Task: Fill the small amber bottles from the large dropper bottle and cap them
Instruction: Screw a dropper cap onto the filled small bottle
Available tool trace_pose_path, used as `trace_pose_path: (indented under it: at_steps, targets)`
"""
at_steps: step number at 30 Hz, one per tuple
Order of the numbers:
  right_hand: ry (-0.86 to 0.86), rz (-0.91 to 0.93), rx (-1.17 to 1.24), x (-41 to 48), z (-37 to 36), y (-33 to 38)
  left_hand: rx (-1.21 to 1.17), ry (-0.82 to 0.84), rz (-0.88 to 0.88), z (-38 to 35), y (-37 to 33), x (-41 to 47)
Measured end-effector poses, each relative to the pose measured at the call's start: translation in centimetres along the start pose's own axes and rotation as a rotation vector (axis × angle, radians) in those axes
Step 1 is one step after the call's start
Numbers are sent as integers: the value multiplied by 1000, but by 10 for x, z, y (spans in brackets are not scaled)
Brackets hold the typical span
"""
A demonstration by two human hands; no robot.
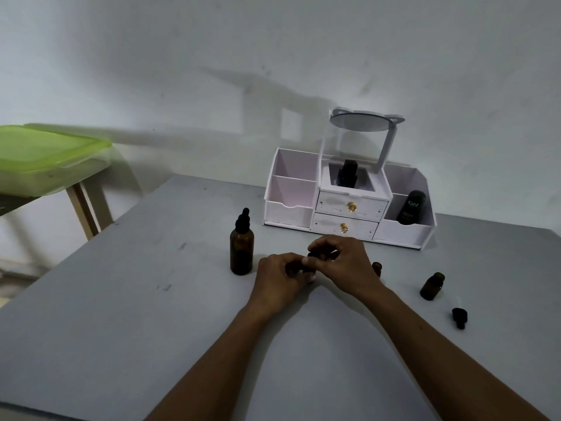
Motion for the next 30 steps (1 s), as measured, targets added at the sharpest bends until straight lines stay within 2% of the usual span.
trace_pose_path:
  at_steps: [23, 30]
  targets:
    - [6, -19, -22, -1, -1, 2, 38, 8, 14, 0, -3, -3]
    - [-75, 44, 22, -2, 19, 35, 68, 23, 57, 15, -7, -33]
Point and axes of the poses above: each hand's wrist, its own x-axis towards the middle knuckle, its own z-axis out of the back of the hand, y = z × x, the point moved 10 cm from there along x, towards the middle knuckle, and after that the axes turned 11 degrees about -z, right-handed, at the moved point
